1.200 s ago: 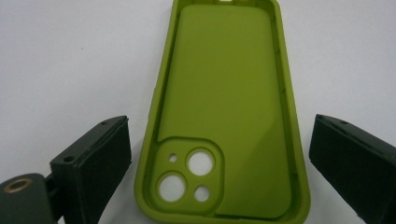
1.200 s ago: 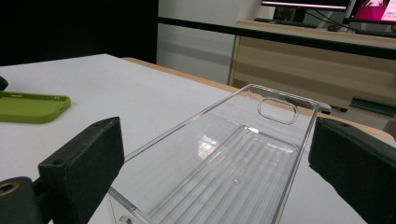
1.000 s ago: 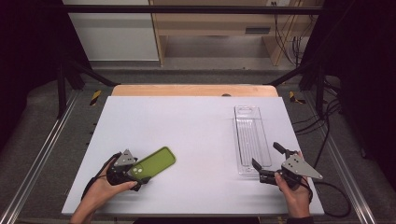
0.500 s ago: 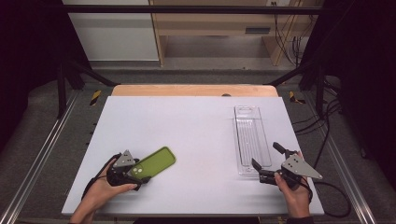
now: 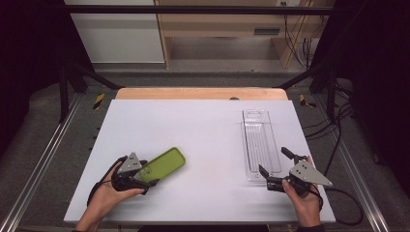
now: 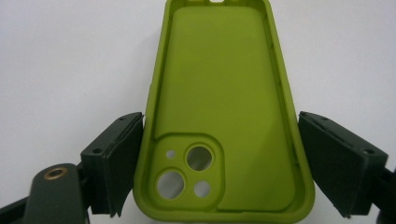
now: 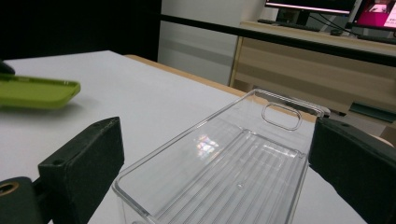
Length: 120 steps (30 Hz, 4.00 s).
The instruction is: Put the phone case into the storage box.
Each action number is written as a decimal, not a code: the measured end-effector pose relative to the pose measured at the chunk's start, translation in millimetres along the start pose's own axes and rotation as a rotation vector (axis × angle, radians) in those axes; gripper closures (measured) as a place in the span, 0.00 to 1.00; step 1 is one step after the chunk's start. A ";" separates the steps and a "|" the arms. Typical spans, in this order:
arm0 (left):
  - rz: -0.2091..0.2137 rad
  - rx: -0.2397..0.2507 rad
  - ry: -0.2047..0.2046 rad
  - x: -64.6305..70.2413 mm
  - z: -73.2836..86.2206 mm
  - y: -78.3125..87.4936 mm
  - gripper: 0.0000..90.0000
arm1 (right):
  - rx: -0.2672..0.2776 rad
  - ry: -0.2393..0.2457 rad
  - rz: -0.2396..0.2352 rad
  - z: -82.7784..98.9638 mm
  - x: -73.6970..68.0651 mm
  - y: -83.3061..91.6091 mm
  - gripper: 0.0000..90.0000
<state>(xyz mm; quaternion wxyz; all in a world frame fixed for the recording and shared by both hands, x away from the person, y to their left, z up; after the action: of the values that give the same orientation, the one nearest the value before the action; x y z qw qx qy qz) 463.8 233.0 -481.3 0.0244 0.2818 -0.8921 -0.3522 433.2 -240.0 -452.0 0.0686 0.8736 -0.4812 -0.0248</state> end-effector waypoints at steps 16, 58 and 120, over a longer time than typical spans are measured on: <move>0.051 -0.042 -0.110 4.9 -53.4 -16.4 0.18 | -0.171 0.204 -0.084 -56.7 -37.3 -28.9 0.05; 0.078 -0.162 -0.335 10.9 -118.8 -43.1 0.18 | -0.368 0.459 -0.290 -60.4 -107.0 -100.8 0.06; 0.057 -0.180 -0.427 18.3 -149.9 -27.8 0.18 | -0.450 0.671 -0.438 -73.0 -153.6 -121.2 0.50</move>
<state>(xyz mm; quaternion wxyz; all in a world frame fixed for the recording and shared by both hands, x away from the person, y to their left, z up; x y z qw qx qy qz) 498.3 114.9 -389.4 -0.1298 0.1725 -0.8496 -0.4812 460.3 -39.4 -400.7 0.4020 0.8778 -0.2188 0.1417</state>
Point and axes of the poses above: each handheld gripper's, and its own axes: y roughly backward along the jaws, z roughly out of its underside, x roughly to its right, the point moved 3 cm from there along -y, roughly forward along the jaws, and after that the axes turned 7 degrees about -y, right-handed, at the moved point
